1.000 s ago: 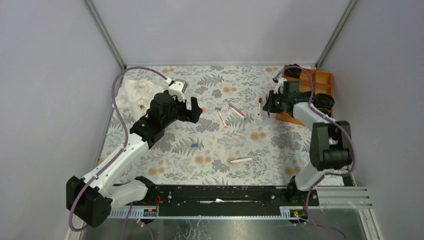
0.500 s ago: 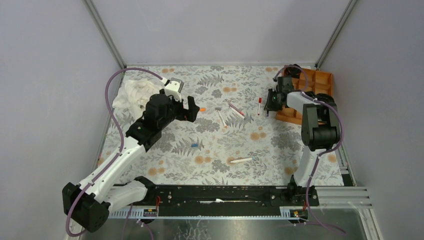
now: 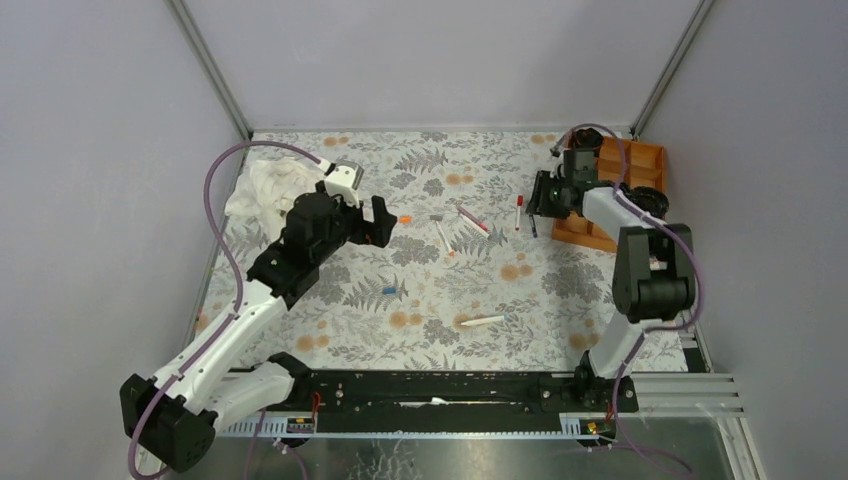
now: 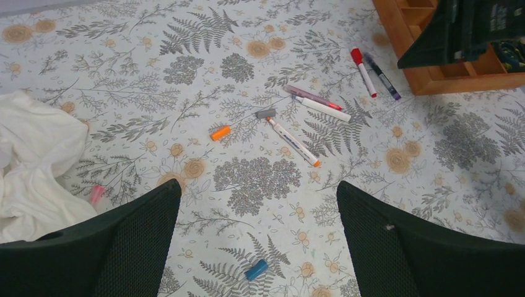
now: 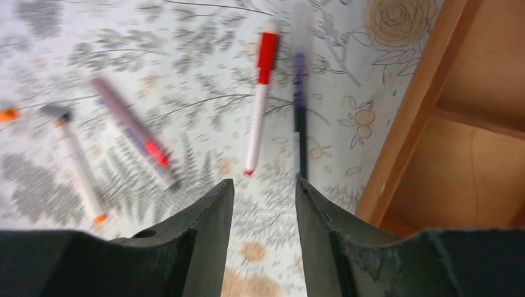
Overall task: Insert the pens into the pen caps
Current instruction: Place the pen at the center of the board, then pick up the pen from the center of the board.
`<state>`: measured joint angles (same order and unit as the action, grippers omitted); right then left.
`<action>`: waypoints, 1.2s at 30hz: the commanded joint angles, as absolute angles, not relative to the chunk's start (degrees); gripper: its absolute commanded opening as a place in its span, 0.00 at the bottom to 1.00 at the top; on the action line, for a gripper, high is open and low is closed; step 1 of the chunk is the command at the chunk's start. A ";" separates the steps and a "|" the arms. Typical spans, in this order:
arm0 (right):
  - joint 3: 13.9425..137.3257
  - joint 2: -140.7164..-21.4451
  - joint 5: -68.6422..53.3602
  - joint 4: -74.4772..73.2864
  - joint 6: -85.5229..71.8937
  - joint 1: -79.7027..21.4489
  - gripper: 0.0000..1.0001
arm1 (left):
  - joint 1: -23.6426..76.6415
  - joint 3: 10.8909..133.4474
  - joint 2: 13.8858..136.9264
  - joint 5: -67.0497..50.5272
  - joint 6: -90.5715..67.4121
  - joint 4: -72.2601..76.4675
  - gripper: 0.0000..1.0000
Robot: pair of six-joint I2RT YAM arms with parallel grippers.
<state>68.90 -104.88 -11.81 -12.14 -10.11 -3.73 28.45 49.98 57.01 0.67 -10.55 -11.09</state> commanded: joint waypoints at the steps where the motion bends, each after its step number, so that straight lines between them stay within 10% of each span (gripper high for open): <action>1: 65.87 -90.92 -19.73 -10.93 -1.62 -3.73 0.51 | 28.04 47.45 54.42 -3.03 -9.39 -7.09 0.99; 15: 48.08 -64.81 -73.22 -4.58 17.94 -2.37 0.95 | 26.42 41.22 53.67 -3.63 -20.73 -2.50 0.98; 36: 47.43 -67.14 -72.92 -40.22 68.90 -4.48 1.00 | 22.80 51.29 67.13 -17.55 -7.62 -10.50 0.99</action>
